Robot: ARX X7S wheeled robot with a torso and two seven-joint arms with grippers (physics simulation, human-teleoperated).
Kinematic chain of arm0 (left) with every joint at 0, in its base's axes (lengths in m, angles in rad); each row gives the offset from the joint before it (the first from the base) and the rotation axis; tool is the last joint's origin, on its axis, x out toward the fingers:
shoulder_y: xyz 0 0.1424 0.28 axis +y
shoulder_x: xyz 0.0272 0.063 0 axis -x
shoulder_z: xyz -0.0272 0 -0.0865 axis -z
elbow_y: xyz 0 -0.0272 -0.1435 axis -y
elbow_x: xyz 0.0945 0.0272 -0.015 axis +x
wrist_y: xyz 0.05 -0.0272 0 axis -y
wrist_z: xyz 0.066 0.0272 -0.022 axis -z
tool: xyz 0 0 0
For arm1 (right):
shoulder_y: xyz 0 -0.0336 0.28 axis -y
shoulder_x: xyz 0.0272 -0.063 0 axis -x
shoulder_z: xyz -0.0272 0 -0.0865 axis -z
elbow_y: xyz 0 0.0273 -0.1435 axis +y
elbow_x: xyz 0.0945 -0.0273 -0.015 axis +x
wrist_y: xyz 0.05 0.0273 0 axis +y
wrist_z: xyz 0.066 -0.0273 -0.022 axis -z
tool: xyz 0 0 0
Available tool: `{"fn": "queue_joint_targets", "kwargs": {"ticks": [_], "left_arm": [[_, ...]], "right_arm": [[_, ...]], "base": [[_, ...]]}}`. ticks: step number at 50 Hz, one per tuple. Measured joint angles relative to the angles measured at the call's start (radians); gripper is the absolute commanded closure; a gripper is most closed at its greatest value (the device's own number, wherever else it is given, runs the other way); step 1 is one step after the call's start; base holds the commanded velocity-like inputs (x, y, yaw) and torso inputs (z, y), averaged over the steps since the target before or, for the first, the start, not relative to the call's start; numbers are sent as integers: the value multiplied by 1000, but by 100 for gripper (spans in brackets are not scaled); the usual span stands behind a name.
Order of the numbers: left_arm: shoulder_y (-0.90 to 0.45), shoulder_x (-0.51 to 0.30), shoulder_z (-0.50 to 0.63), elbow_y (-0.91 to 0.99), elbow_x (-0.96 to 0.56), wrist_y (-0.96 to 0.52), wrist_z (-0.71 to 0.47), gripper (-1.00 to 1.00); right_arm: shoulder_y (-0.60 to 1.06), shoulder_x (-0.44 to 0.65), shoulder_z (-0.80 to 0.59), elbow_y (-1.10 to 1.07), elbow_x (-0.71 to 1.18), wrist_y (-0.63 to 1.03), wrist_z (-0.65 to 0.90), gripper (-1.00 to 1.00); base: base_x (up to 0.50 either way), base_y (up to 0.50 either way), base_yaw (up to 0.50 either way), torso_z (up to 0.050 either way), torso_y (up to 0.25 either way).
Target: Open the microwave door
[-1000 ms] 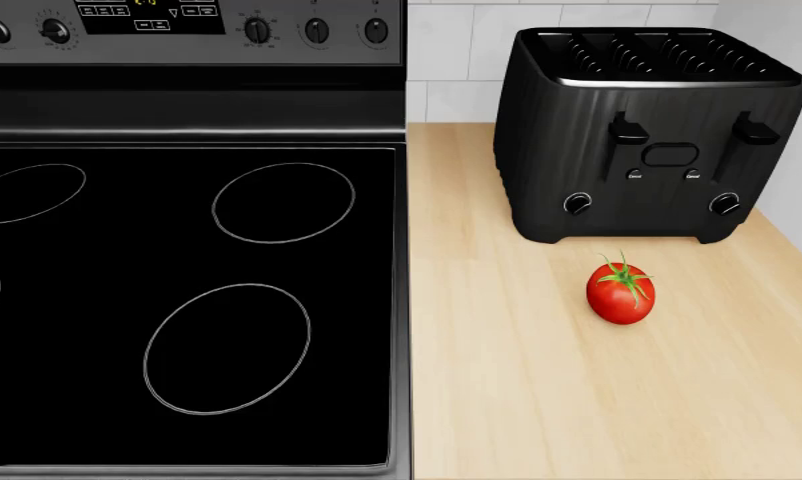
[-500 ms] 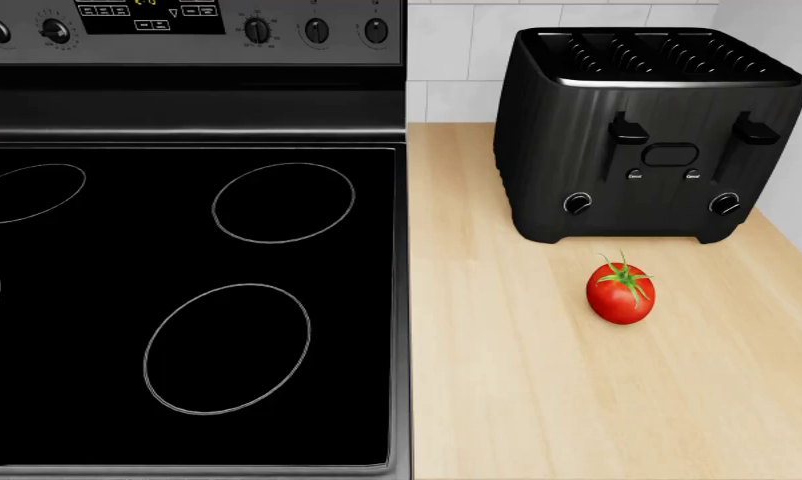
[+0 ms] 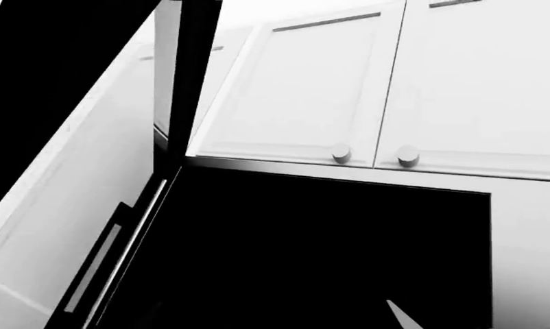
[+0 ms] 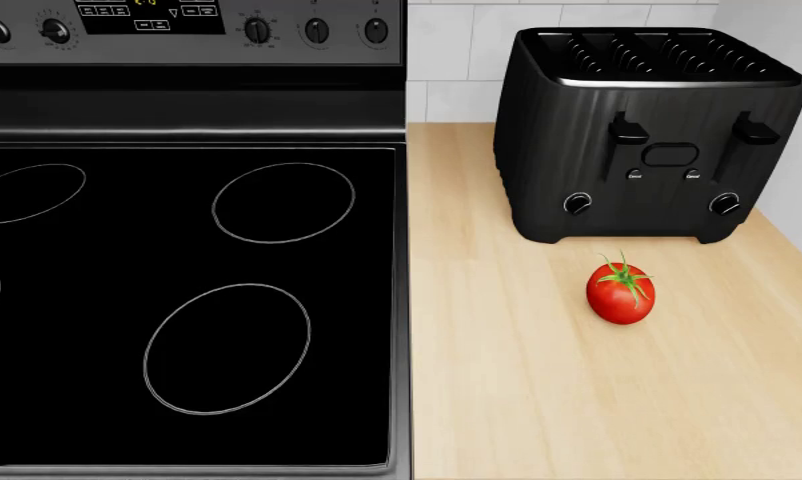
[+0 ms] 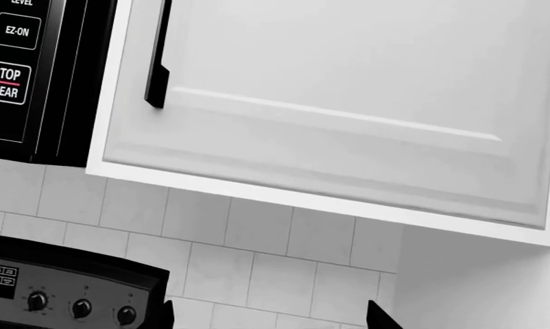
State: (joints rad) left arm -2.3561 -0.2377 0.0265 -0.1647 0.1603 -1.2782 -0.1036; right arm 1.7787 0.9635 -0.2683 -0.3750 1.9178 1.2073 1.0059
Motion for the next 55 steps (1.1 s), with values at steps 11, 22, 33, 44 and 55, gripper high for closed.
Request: {"fn": "queue_joint_targets", "kwargs": {"ticks": [11,22,33,44,55], "left_arm": [[0,-140,-2,92,60,-62,-21,-100],[0,-217,12,-33,508,-35,339,-100],[0,-277,7,-299,788,107,451,-100],[0,-349,7,-477,857,215,309,-100],[0,-398,10,-565,795,300,74,-100]], "right_arm": [[-27,1,2,-9,-14,-14,-12,-100],[-41,-18,-13,-13,-16,-31,3,-100],[-21,-52,-66,-11,30,-45,86,-100],[-6,-80,-113,-9,63,-65,170,-100],[-11,-83,-141,-18,82,-87,240,-100]], "base": [[0,0,0,0,0],[0,0,0,0,0],[0,0,0,0,0],[0,0,0,0,0],[0,0,0,0,0]]}}
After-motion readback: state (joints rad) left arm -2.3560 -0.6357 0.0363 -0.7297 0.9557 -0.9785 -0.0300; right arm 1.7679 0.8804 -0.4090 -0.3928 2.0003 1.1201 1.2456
